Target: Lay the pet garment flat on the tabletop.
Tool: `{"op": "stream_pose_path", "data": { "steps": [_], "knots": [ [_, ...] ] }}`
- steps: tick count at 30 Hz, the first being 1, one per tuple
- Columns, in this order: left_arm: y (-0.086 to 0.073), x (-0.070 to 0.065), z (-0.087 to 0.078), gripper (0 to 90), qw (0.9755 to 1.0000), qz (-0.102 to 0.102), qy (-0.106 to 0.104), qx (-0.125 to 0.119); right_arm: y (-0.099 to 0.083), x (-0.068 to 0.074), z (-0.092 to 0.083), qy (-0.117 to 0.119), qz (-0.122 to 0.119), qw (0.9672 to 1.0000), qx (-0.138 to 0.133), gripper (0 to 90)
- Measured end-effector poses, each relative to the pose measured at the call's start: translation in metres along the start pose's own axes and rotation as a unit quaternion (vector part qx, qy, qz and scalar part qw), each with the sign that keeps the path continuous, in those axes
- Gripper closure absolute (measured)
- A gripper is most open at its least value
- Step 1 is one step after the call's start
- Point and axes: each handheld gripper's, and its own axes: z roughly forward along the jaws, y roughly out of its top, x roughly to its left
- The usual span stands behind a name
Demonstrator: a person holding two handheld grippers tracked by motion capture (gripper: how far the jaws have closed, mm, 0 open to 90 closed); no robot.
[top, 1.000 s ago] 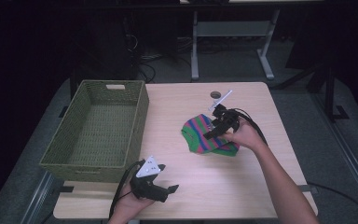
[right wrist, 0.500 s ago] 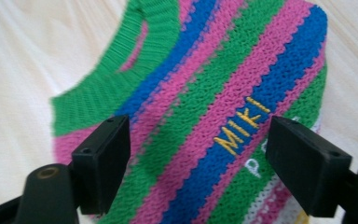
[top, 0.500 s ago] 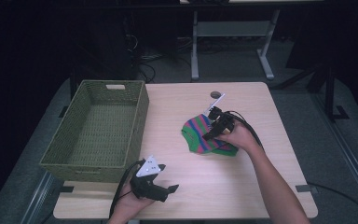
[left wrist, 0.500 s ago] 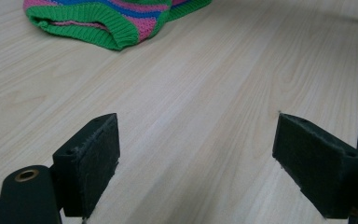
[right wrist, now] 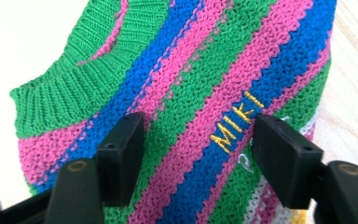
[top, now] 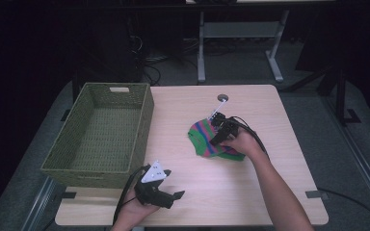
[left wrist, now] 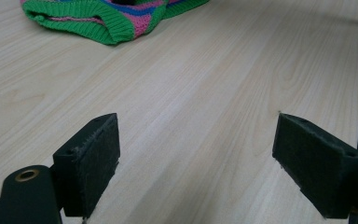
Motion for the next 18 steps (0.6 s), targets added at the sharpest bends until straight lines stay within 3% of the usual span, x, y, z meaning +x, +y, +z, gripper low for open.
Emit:
{"op": "stream_pose_path", "data": {
  "steps": [9,18],
  "knots": [
    [0.0003,0.0018,0.0006,14.6,1.0,-0.001,0.0,0.001,-0.0004,-0.0015,-0.0023,-0.01,0.012,0.9999,-0.005,56.3],
    [-0.0001,0.0012,0.0012,14.6,1.0,-0.001,-0.001,0.002,0.0012,-0.0011,-0.0026,-0.024,0.016,0.9996,-0.002,65.9]
  ]
}}
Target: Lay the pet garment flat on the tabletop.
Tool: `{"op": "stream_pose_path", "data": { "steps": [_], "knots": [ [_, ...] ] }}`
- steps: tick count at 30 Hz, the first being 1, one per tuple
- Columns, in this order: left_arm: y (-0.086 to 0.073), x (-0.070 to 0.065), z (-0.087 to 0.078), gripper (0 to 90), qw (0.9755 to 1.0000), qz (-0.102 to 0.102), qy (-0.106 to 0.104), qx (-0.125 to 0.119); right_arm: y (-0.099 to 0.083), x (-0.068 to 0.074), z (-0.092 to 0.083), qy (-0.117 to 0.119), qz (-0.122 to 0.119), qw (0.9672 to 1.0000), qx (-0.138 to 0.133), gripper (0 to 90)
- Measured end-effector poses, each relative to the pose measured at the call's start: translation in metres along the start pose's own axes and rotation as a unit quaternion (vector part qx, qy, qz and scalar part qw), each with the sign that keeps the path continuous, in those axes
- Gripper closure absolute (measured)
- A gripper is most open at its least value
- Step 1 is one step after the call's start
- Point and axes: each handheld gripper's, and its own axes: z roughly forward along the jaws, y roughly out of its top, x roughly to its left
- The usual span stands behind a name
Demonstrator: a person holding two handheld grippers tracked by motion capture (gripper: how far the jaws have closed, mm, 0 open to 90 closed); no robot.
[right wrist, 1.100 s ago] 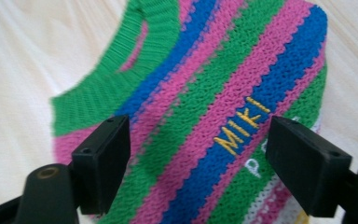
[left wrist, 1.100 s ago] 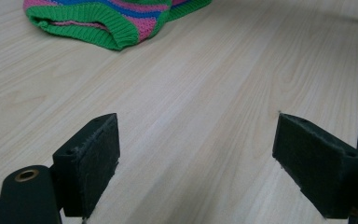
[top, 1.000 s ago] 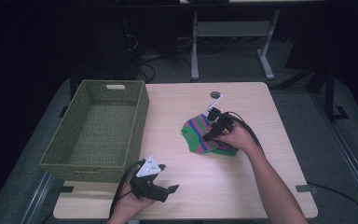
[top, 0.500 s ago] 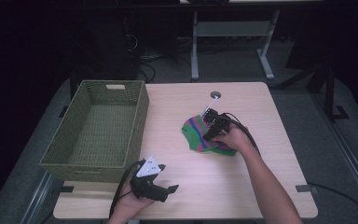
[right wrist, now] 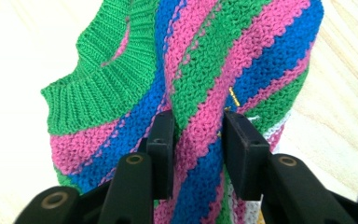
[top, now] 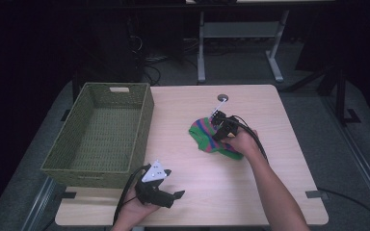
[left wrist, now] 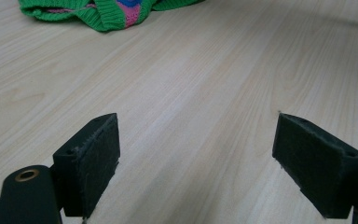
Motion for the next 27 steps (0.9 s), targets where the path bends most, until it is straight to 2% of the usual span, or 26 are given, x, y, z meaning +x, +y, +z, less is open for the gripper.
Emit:
{"op": "stream_pose_path", "data": {
  "steps": [10,18,21,27],
  "knots": [
    [-0.001,0.002,-0.002,14.6,1.0,-0.002,0.001,-0.002,0.002,-0.001,-0.001,-0.005,0.01,0.9999,0.005,72.1],
    [-0.001,0.002,-0.002,14.7,1.0,-0.004,0.0,-0.005,0.0,-0.004,-0.005,0.009,0.019,0.9998,0.0,73.8],
    [0.0,0.003,-0.002,14.7,1.0,-0.005,0.0,-0.006,-0.002,-0.007,-0.009,0.016,0.03,0.9994,-0.006,73.8],
    [0.0,0.002,-0.001,14.7,1.0,-0.004,0.001,0.0,-0.005,-0.012,-0.021,0.022,0.036,0.9989,-0.021,74.0]
  ]
}}
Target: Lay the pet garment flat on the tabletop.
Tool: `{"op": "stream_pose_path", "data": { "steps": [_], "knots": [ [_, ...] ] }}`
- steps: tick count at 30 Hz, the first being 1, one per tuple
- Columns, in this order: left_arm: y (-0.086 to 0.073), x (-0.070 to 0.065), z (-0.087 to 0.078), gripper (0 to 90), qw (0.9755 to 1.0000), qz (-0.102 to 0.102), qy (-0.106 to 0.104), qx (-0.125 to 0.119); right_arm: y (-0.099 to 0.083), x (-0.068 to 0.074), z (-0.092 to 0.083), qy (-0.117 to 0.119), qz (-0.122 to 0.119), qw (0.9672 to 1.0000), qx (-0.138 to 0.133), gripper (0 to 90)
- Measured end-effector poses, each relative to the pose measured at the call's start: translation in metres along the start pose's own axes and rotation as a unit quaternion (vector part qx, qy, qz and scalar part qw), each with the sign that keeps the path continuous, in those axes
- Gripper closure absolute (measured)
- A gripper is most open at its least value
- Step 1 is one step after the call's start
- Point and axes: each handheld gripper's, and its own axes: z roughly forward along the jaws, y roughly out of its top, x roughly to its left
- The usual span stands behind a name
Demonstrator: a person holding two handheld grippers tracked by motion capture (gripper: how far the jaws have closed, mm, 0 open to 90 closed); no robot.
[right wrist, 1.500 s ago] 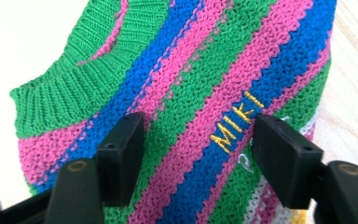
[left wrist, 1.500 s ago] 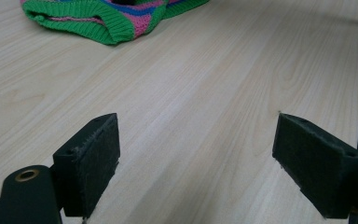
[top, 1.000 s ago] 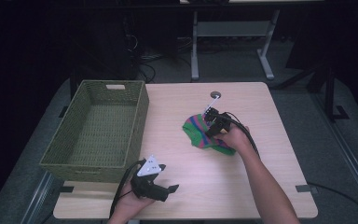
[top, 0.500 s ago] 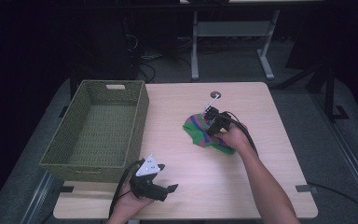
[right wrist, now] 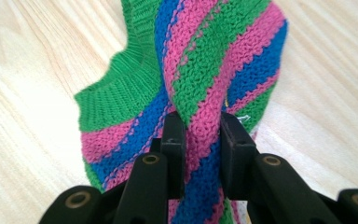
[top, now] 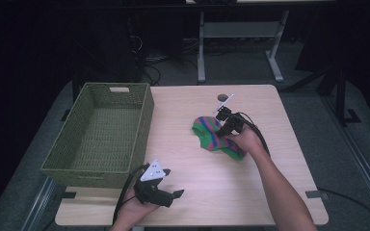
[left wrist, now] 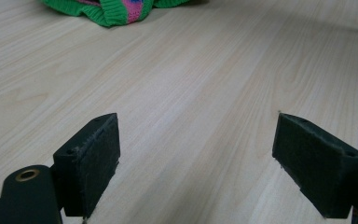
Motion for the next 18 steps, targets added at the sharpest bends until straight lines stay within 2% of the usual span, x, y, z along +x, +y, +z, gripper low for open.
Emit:
{"op": "stream_pose_path", "data": {
  "steps": [1,8,15,18],
  "knots": [
    [0.0,0.0,0.0,14.7,1.0,0.001,0.001,0.001,0.0,-0.001,-0.002,0.006,0.006,1.0,-0.004,74.0],
    [0.0,0.001,-0.002,14.7,1.0,-0.003,0.001,-0.005,0.0,-0.004,-0.014,0.006,0.005,0.9999,-0.009,74.0],
    [-0.001,0.001,-0.002,14.7,1.0,-0.002,-0.001,-0.003,0.003,-0.005,-0.031,0.016,0.008,0.9994,-0.028,74.0],
    [0.0,0.0,-0.002,14.7,0.9999,-0.006,-0.009,-0.006,0.001,-0.007,-0.033,0.016,0.009,0.9994,-0.028,74.0]
  ]
}}
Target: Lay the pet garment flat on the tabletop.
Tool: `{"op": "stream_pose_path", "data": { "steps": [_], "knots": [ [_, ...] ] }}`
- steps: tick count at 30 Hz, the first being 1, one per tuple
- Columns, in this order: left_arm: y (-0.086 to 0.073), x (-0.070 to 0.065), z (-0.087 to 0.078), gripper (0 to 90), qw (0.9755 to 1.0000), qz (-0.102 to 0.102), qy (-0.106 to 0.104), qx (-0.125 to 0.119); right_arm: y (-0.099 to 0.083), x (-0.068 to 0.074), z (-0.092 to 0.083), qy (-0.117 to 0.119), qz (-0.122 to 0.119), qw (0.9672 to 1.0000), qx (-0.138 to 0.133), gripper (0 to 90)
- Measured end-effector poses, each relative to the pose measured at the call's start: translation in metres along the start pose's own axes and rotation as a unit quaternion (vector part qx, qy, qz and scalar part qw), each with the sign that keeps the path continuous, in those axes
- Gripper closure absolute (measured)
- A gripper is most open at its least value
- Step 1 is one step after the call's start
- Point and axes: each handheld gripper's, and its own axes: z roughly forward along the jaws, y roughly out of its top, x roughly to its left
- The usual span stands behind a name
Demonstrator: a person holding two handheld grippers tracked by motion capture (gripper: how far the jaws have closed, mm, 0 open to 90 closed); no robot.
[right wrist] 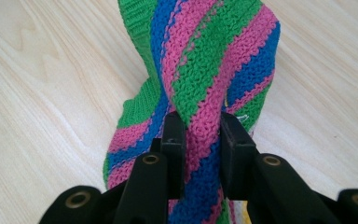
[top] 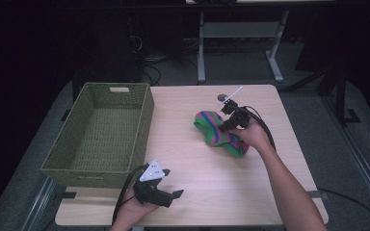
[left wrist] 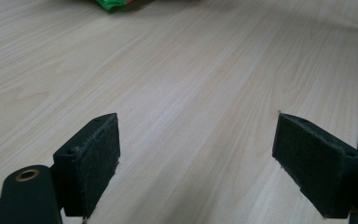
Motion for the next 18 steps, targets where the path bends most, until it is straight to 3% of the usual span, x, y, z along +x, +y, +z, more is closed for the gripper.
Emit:
{"op": "stream_pose_path", "data": {
  "steps": [7,18],
  "knots": [
    [0.001,-0.001,0.002,14.7,1.0,0.003,-0.003,0.0,-0.002,-0.006,-0.011,0.013,0.02,0.9996,-0.013,74.0],
    [0.0,0.001,0.002,14.7,1.0,-0.002,0.002,0.003,-0.001,-0.005,-0.03,0.018,0.007,0.9995,-0.026,73.9]
  ]
}}
